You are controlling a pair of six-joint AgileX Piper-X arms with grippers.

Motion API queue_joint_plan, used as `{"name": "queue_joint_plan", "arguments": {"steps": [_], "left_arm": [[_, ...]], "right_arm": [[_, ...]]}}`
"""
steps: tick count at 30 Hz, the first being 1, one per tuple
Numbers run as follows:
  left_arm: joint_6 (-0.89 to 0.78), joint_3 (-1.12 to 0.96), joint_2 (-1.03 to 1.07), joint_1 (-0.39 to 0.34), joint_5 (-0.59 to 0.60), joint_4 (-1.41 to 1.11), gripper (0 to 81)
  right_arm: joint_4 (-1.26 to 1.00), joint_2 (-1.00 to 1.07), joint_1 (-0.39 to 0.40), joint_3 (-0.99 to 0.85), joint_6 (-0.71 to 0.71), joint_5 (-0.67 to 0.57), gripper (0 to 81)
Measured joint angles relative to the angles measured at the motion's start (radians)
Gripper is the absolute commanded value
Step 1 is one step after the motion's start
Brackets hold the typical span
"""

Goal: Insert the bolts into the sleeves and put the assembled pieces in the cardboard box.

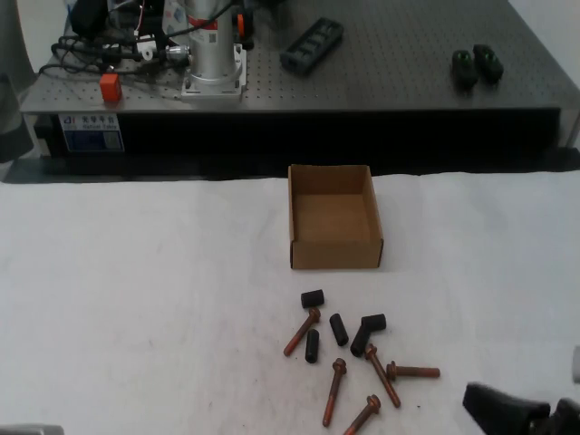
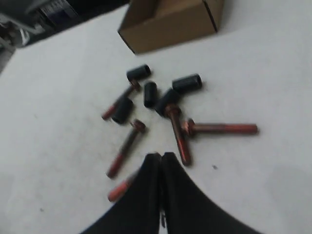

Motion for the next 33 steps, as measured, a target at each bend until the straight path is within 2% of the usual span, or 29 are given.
{"name": "queue_joint_plan", "arguments": {"steps": [3,5,6,8,13,21,25,29,33], "left_arm": [[0.0,0.0,0.0,0.0,0.069,-0.103,19.1],[0.013,-0.009,0.0,0.0,0.087,-0.172,26.9],[0.021,-0.017,0.0,0.0,0.087,-0.18,27.7],[0.036,-0.036,0.005,0.0,0.087,-0.187,26.8],[0.056,-0.066,0.071,0.0,0.087,-0.196,24.0],[0.066,-0.113,0.199,0.0,0.154,-0.198,24.0],[0.067,-0.127,0.234,0.0,0.184,-0.201,24.0],[0.069,-0.134,0.267,0.0,0.218,-0.2,25.7],[0.064,-0.135,0.318,0.0,0.319,-0.2,28.7]], "right_arm": [[0.009,0.049,0.0,-0.045,-0.014,-0.002,21.8],[0.044,0.117,0.0,-0.115,-0.076,-0.009,23.7],[0.074,0.165,0.0,-0.161,-0.122,-0.014,23.7],[0.106,0.224,0.0,-0.201,-0.165,-0.019,23.7],[0.329,0.577,0.0,-0.503,-0.473,-0.023,23.7],[0.75,1.095,0.0,-0.941,-0.913,0.113,23.7],[0.866,1.234,0.0,-1.041,-1.026,0.144,23.7],[0.895,1.301,0.0,-1.058,-1.102,0.144,23.7],[0.888,1.325,0.006,-1.059,-1.14,0.144,23.7]]}}
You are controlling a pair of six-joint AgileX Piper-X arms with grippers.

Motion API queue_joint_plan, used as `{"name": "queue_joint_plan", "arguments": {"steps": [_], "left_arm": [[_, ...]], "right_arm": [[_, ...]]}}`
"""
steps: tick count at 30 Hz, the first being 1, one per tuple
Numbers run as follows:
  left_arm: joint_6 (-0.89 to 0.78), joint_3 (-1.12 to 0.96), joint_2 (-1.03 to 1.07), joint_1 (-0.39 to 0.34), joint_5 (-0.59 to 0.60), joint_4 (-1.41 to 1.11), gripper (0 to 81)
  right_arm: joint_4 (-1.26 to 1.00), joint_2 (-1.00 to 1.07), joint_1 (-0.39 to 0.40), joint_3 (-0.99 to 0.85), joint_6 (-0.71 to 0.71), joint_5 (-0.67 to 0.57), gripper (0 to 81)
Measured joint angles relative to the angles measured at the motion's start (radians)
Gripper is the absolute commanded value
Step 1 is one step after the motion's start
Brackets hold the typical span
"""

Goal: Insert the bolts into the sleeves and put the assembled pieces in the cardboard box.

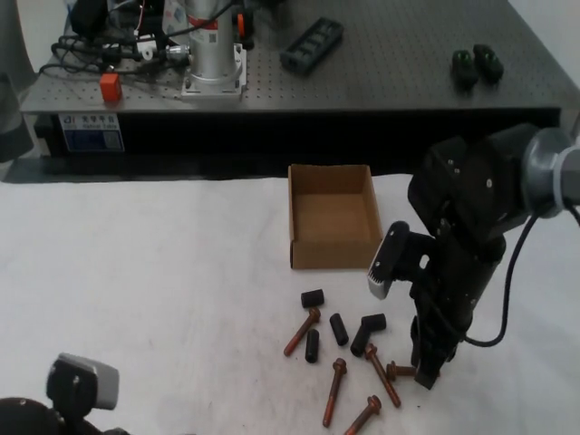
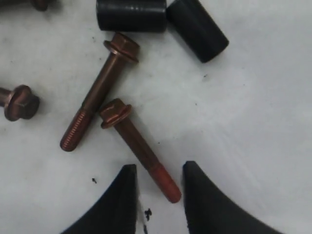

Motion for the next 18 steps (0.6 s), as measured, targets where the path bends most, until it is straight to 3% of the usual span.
{"name": "queue_joint_plan", "arguments": {"steps": [13,15,17,18], "left_arm": [[0.038,-0.074,0.187,0.0,0.024,0.0,30.9],[0.056,-0.099,0.213,0.0,0.026,0.0,30.9],[0.062,-0.109,0.222,0.0,0.029,0.0,30.9],[0.069,-0.118,0.233,0.0,0.029,0.0,30.9]], "right_arm": [[-0.038,0.106,0.064,-0.013,-0.014,0.01,22.3],[-0.047,0.106,0.064,-0.013,-0.014,0.029,14.7],[-0.056,0.106,0.061,-0.013,-0.004,0.033,1.1],[-0.06,0.106,0.056,-0.013,0.028,0.033,0.6]]}}
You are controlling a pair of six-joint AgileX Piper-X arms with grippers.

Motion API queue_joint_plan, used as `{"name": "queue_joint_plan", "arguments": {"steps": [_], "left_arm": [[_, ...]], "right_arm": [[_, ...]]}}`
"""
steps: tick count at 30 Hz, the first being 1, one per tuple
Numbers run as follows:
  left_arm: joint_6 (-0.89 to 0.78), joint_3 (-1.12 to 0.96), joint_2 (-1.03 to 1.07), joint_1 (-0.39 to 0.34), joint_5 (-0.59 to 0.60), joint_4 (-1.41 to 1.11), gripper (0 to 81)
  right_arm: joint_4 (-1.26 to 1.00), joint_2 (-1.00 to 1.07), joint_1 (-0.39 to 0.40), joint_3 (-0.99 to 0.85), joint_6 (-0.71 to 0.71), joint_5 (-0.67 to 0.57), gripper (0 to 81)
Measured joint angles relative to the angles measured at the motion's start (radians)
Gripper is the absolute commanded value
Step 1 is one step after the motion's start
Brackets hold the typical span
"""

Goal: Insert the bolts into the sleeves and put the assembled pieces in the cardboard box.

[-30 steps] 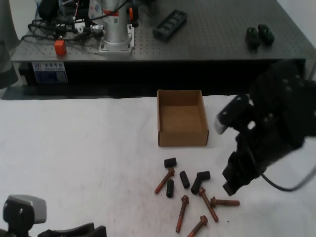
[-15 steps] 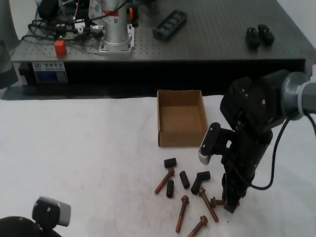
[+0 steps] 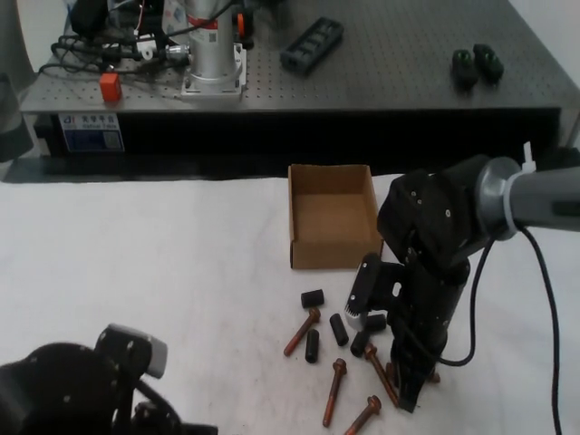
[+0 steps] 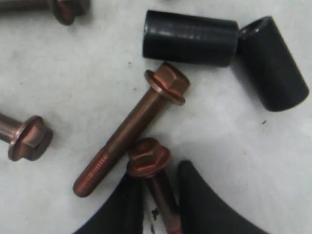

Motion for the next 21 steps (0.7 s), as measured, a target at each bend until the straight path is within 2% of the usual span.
{"name": "queue_joint_plan", "arguments": {"steps": [4,11,15,16,21], "left_arm": [[0.043,-0.048,0.071,0.0,0.0,0.0,30.9],[0.182,-0.307,0.403,0.0,0.0,0.038,30.2],[0.238,-0.486,0.588,0.0,-0.002,0.124,30.2],[0.255,-0.585,0.684,0.0,-0.008,0.181,30.2],[0.265,-0.764,0.821,0.0,-0.016,0.291,30.2]], "right_arm": [[-0.025,-0.018,-0.028,0.0,0.081,-0.006,0.6],[-0.055,-0.282,-0.163,0.063,0.316,-0.112,0.6],[-0.055,-0.379,-0.188,0.109,0.37,-0.123,0.6],[-0.055,-0.414,-0.196,0.123,0.382,-0.125,0.6],[-0.053,-0.589,-0.223,0.213,0.433,-0.129,0.6]]}}
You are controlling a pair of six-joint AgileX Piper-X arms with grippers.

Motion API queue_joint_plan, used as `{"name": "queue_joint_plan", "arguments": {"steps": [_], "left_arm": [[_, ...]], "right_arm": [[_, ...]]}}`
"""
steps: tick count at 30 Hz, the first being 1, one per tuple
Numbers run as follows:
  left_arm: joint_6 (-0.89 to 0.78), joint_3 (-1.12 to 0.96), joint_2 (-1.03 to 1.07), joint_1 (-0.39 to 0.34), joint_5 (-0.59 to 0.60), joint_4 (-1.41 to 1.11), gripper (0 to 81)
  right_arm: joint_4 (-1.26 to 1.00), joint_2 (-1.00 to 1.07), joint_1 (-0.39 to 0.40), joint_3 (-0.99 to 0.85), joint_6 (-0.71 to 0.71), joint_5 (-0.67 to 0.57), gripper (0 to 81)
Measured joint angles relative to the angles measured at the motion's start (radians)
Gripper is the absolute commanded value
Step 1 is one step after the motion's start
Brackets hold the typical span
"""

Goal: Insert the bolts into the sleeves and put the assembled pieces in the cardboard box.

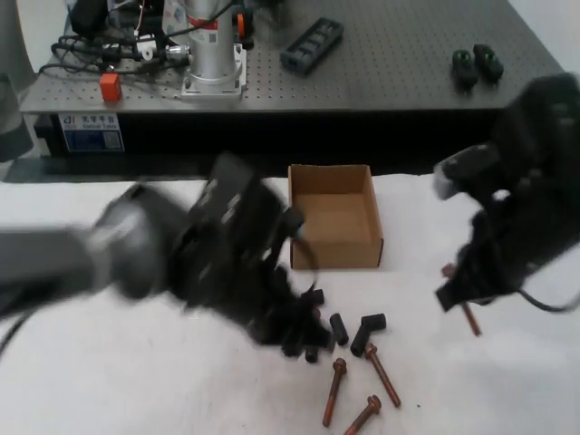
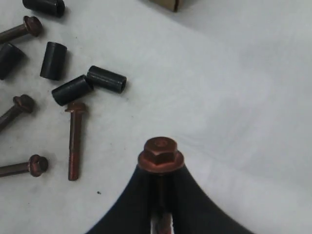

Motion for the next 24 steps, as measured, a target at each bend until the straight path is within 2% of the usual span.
{"name": "queue_joint_plan", "arguments": {"steps": [9,24], "left_arm": [[0.008,-0.419,0.323,0.0,-0.037,0.366,30.2],[0.012,-0.566,0.448,0.0,-0.06,0.495,30.2]], "right_arm": [[0.002,-0.118,-0.02,0.096,0.017,-0.003,0.6],[0.002,-0.123,-0.022,0.103,0.017,-0.003,0.6]]}}
